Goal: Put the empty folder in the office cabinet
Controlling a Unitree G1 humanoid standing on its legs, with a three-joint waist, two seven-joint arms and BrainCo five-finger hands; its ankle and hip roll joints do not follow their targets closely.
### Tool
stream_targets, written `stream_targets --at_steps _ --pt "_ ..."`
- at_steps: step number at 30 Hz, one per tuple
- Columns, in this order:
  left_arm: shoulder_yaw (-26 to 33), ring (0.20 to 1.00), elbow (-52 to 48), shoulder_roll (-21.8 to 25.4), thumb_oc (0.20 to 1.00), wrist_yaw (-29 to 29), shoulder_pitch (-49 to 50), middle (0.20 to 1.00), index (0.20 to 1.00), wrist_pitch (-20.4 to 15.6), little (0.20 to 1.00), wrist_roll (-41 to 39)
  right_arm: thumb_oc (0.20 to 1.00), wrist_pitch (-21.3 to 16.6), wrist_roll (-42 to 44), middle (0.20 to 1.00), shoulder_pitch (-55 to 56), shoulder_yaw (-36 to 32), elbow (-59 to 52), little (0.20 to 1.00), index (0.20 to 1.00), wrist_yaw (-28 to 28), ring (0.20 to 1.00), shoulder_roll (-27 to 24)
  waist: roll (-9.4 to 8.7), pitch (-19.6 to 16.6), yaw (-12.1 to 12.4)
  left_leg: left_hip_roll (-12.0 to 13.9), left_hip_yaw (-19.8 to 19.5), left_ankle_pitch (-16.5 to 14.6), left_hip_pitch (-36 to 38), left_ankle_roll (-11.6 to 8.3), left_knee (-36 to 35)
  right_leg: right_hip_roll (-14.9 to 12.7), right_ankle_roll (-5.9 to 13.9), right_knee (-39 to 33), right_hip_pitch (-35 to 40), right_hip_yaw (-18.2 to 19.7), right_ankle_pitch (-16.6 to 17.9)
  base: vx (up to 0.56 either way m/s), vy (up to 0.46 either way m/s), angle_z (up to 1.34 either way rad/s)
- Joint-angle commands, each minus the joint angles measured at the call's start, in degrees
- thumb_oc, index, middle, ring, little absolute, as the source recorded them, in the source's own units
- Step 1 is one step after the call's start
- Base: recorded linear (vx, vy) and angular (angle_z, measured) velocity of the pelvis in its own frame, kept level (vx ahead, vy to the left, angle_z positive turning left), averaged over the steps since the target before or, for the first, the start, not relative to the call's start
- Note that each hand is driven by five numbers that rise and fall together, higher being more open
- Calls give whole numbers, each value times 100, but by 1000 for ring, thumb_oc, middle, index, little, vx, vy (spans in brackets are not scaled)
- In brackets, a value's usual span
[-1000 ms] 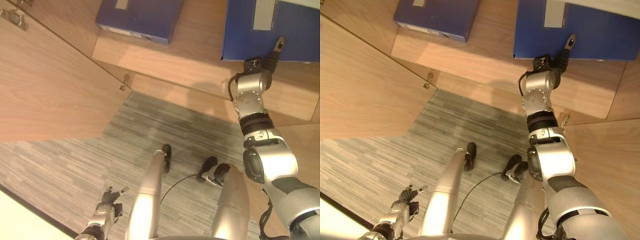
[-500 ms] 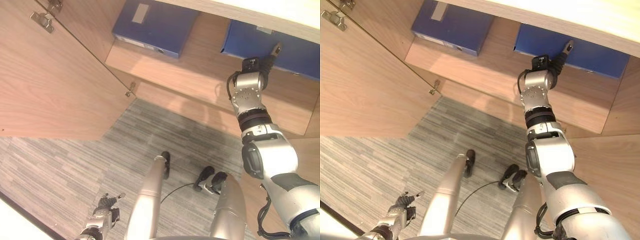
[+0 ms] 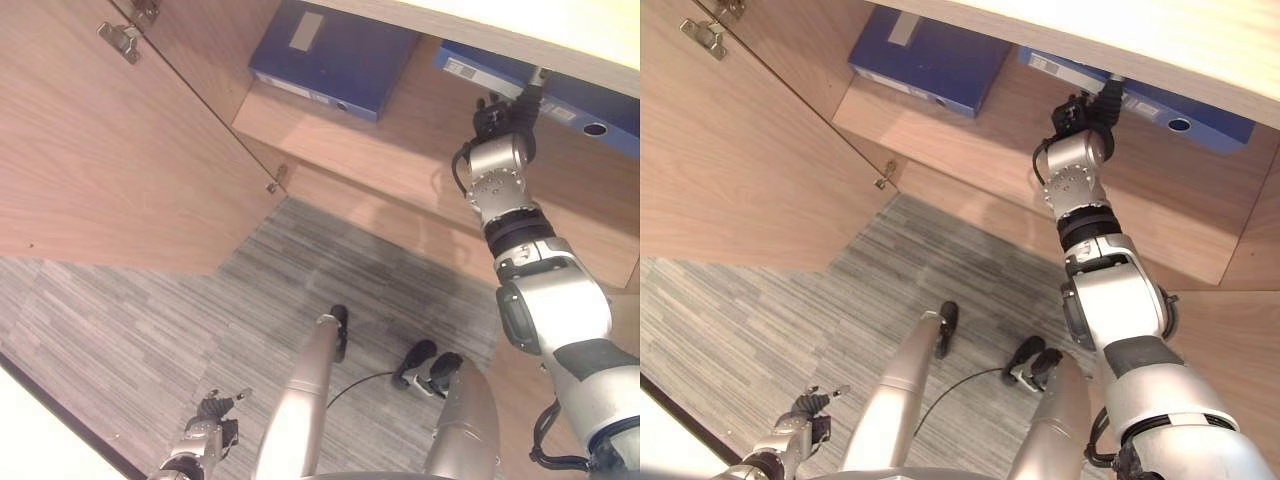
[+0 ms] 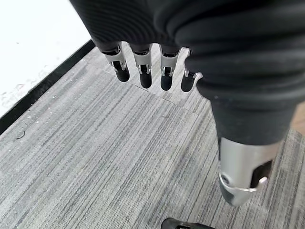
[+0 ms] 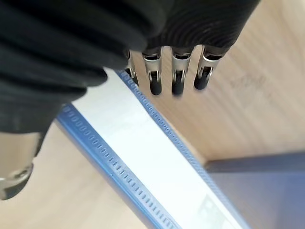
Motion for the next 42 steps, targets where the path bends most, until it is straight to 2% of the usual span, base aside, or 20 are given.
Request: stream_targets --at_steps 1,3,6,8,11,19,22,23,28,38,42 --pt "-115 1000 438 383 1000 -52 -37 1000 1000 -22 1000 -104 1000 266 -636 1000 -624 292 -97 1000 1000 444 1000 -334 -175 156 88 135 239 169 325 139 -815 -193 346 -517 592 142 29 0 0 0" --pt "-98 1000 415 407 1000 -146 -19 1000 1000 -37 1000 -86 1000 698 -1249 1000 -609 822 -14 1000 1000 673 1000 -425 -198 185 63 155 271 198 327 129 -843 -184 342 -556 566 164 90 0 0 0" --pt "-103 1000 441 481 1000 -290 -61 1000 1000 -79 1000 39 1000 1445 -3094 1000 -931 2115 521 1000 1000 1071 1000 -724 -245 206 5 199 314 252 296 112 -885 -169 318 -622 512 165 173 -36 27 -3" --pt "-141 1000 419 527 1000 -359 -65 1000 1000 -107 1000 98 1000 1745 -4357 1000 -1120 2880 678 1000 1000 1296 1000 -827 -278 197 -35 214 323 276 258 106 -893 -161 309 -647 476 147 220 -28 16 -7" --pt "-185 1000 387 548 1000 -468 3 1000 1000 -98 1000 256 1000 1884 -5549 1000 -1160 3540 634 1000 1000 1563 1000 -986 -306 161 -98 239 343 268 200 99 -875 -155 315 -663 418 138 257 -13 8 -11" --pt "-122 1000 399 580 1000 -690 127 1000 1000 -47 1000 497 1000 1808 -5904 1000 -1054 3889 255 1000 1000 1998 1000 -1202 -335 162 -131 290 377 273 225 89 -950 -125 350 -755 409 148 320 -7 0 -5" --pt "-48 1000 460 535 1000 -739 173 1000 1000 5 1000 651 1000 1820 -6388 1000 -1019 4164 -61 1000 1000 2155 1000 -1353 -357 180 -156 305 395 295 251 84 -1020 -119 380 -822 427 131 366 -16 -9 -4" --pt "83 1000 595 579 1000 -708 258 1000 1000 -53 1000 801 1000 1827 -6684 1000 -1001 4326 -16 1000 1000 2260 1000 -1548 -396 205 -121 288 359 305 263 73 -1050 -139 393 -854 443 111 383 -18 -37 -1" --pt "295 1000 610 763 1000 -744 332 1000 1000 -81 1000 1025 1000 1833 -7356 1000 -797 4761 -139 1000 1000 2649 1000 -1892 -411 286 -53 300 357 336 327 43 -1103 -175 429 -884 488 117 427 -16 -33 1" --pt "236 1000 556 861 1000 -811 343 1000 1000 -116 1000 1069 1000 1911 -7665 1000 -359 4510 585 1000 1000 2810 1000 -1742 -337 352 66 280 379 375 447 74 -1171 -181 459 -941 594 124 460 0 0 0" --pt "195 1000 569 859 1000 -836 319 1000 1000 -108 1000 1160 1000 1953 -7938 1000 -8 4434 711 1000 1000 2937 1000 -1480 -338 375 106 266 387 430 721 79 -1383 -128 507 -1131 845 69 530 0 0 0"
